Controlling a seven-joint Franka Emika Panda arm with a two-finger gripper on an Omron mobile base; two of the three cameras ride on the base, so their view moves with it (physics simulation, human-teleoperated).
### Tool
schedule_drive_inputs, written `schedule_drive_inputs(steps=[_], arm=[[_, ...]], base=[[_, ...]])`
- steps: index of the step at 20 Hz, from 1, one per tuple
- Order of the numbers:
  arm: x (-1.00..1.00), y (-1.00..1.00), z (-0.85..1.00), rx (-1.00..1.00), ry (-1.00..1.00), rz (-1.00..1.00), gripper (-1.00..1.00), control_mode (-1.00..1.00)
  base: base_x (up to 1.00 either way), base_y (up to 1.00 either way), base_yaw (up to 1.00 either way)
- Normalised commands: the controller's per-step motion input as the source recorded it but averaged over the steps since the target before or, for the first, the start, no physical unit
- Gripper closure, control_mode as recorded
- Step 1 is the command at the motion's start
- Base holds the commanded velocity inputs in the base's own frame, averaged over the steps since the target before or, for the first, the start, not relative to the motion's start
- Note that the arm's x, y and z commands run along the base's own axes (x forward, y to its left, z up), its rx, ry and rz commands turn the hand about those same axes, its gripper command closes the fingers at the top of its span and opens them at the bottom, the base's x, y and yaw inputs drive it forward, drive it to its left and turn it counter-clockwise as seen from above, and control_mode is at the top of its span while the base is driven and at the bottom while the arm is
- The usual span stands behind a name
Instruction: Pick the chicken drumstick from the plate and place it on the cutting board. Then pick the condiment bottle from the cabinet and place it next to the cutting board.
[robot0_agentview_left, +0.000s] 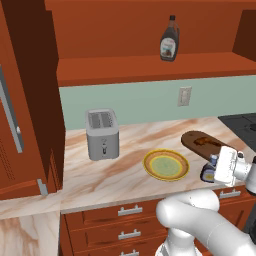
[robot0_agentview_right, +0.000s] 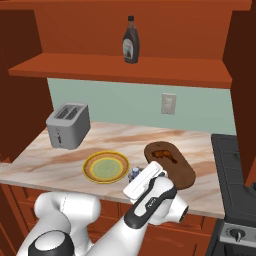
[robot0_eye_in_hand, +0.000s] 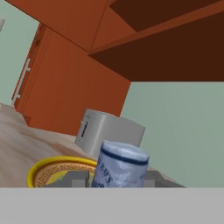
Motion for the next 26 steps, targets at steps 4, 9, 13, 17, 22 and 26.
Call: schedule_drive_inputs(steps=[4, 9, 13, 17, 22, 26], arm=[[0.0, 0.0, -0.05, 0.0, 0.0, 0.0, 1.0, -1.0], [0.0, 0.0, -0.05, 0.0, 0.0, 0.0, 1.0, -1.0], [0.0, 0.0, -0.03, 0.0, 0.0, 0.0, 1.0, -1.0], [0.0, 0.0, -0.01, 0.0, 0.0, 0.0, -1.0, -1.0], [0.0, 0.0, -0.01, 0.0, 0.0, 0.0, -1.0, -1.0], [0.0, 0.0, 0.0, 0.0, 0.0, 0.0, -1.0, -1.0]], base=[[0.0, 0.0, 0.0], [0.0, 0.0, 0.0], [0.0, 0.0, 0.0], [0.0, 0.0, 0.0], [0.0, 0.0, 0.0], [0.0, 0.0, 0.0]])
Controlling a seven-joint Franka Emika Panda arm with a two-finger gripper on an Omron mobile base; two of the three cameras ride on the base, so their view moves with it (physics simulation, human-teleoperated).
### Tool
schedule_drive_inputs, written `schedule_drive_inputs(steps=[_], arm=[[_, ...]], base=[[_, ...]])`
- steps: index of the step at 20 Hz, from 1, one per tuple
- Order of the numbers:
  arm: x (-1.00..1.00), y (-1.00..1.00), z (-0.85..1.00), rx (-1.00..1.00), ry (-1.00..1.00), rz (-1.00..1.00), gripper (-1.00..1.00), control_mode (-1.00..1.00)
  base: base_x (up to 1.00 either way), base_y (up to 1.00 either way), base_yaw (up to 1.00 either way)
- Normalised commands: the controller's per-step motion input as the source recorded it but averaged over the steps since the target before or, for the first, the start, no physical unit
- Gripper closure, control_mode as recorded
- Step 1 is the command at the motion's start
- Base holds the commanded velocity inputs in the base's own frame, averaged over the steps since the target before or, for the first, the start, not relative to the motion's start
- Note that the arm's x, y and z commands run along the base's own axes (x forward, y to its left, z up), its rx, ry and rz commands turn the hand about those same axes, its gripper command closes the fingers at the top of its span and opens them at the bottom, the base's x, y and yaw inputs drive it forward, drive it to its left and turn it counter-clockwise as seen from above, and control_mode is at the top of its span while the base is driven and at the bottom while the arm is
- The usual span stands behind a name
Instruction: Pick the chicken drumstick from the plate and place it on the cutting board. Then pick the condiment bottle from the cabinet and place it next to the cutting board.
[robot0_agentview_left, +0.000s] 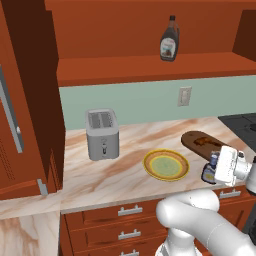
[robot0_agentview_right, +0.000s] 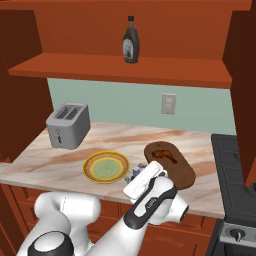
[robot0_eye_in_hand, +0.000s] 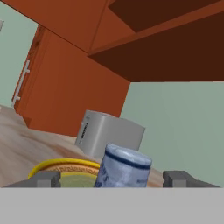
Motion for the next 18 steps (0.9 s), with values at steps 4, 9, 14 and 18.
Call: schedule_drive_inputs(steps=[4, 9, 14, 18], arm=[[0.0, 0.0, 0.0, 0.0, 0.0, 0.0, -1.0, -1.0], [0.0, -0.03, 0.0, 0.0, 0.0, 0.0, -1.0, -1.0], [0.0, -0.07, 0.0, 0.0, 0.0, 0.0, -1.0, -1.0], [0.0, -0.11, 0.0, 0.0, 0.0, 0.0, -1.0, -1.0]], base=[[0.0, 0.0, 0.0], [0.0, 0.0, 0.0], [0.0, 0.0, 0.0], [0.0, 0.0, 0.0]])
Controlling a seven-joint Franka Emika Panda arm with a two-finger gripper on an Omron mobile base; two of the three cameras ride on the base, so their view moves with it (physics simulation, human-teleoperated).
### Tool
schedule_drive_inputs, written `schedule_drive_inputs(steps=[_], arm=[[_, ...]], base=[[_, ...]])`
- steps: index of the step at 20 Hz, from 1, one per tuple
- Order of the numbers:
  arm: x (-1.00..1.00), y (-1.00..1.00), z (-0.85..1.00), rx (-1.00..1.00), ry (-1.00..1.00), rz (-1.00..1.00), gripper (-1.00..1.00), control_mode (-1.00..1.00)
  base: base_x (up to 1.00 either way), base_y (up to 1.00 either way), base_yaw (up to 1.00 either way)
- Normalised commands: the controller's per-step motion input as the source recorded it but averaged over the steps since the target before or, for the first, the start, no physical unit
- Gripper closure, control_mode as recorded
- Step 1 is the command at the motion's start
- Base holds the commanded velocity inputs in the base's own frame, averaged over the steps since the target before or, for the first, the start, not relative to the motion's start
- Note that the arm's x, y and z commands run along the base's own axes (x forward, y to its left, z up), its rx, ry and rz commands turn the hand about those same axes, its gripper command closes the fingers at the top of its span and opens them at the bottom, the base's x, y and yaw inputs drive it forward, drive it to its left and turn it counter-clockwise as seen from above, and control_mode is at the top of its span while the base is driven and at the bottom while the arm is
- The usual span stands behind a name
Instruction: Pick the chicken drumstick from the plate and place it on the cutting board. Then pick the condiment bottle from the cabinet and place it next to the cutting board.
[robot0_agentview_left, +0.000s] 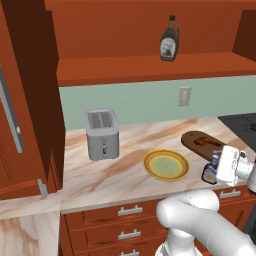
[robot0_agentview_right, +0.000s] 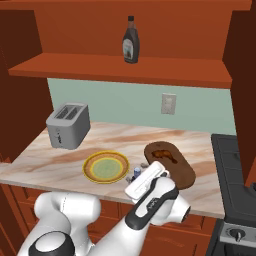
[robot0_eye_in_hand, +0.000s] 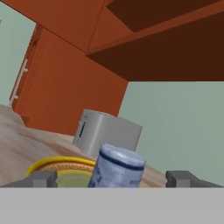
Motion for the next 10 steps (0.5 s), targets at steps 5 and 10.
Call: schedule_drive_inputs(steps=[5, 10], arm=[[0.0, -0.1, 0.0, 0.0, 0.0, 0.0, -1.0, -1.0], [0.0, -0.04, 0.01, 0.0, 0.0, 0.0, -1.0, -1.0]], base=[[0.0, 0.0, 0.0], [0.0, 0.0, 0.0]])
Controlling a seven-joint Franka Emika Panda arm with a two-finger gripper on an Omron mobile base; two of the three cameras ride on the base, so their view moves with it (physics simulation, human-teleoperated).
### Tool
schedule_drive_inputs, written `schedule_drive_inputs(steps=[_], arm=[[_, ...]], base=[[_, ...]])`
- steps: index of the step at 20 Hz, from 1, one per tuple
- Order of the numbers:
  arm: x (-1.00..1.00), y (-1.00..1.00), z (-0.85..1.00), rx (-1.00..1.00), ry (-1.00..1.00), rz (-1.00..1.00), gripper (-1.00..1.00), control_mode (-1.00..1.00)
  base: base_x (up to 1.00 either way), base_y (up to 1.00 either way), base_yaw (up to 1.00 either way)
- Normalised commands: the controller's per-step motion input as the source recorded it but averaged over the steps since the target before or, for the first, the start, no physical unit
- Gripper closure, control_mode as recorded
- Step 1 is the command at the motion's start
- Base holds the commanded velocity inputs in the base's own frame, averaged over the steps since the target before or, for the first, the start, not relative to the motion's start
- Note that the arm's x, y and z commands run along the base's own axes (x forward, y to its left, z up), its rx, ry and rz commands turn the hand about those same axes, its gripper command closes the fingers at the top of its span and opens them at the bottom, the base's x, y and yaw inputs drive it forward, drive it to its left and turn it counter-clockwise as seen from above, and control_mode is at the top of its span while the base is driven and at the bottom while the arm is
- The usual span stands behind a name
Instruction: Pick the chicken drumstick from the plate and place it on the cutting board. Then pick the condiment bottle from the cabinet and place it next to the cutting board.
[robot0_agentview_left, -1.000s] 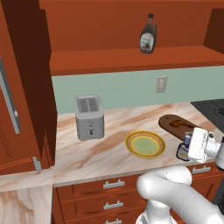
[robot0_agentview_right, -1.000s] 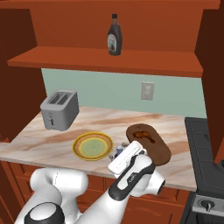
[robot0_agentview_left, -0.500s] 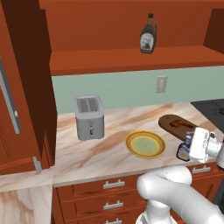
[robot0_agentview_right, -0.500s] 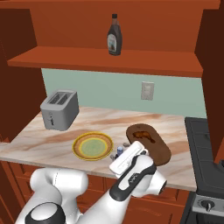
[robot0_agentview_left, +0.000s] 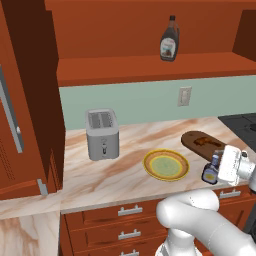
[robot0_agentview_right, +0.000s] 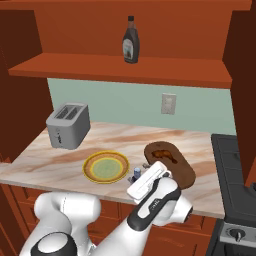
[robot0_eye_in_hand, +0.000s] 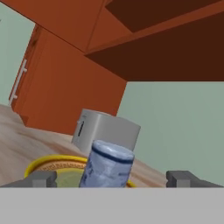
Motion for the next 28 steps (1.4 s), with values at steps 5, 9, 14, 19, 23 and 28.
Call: schedule_drive_inputs(steps=[5, 9, 14, 19, 23, 28], arm=[[0.0, 0.0, 0.13, 0.01, 0.0, 0.0, -1.0, -1.0], [-0.02, 0.0, 0.16, 0.02, 0.0, 0.0, -1.0, -1.0], [-0.07, 0.0, 0.18, 0.03, 0.0, 0.0, -1.0, -1.0], [-0.08, -0.02, 0.18, 0.02, 0.0, 0.0, -1.0, -1.0], [-0.1, -0.01, 0.2, 0.01, 0.0, 0.0, -1.0, -1.0], [-0.16, -0.02, 0.14, 0.0, 0.0, 0.0, -1.0, -1.0]], base=[[0.0, 0.0, 0.0], [0.0, 0.0, 0.0], [0.0, 0.0, 0.0], [0.0, 0.0, 0.0], [0.0, 0.0, 0.0], [0.0, 0.0, 0.0]])
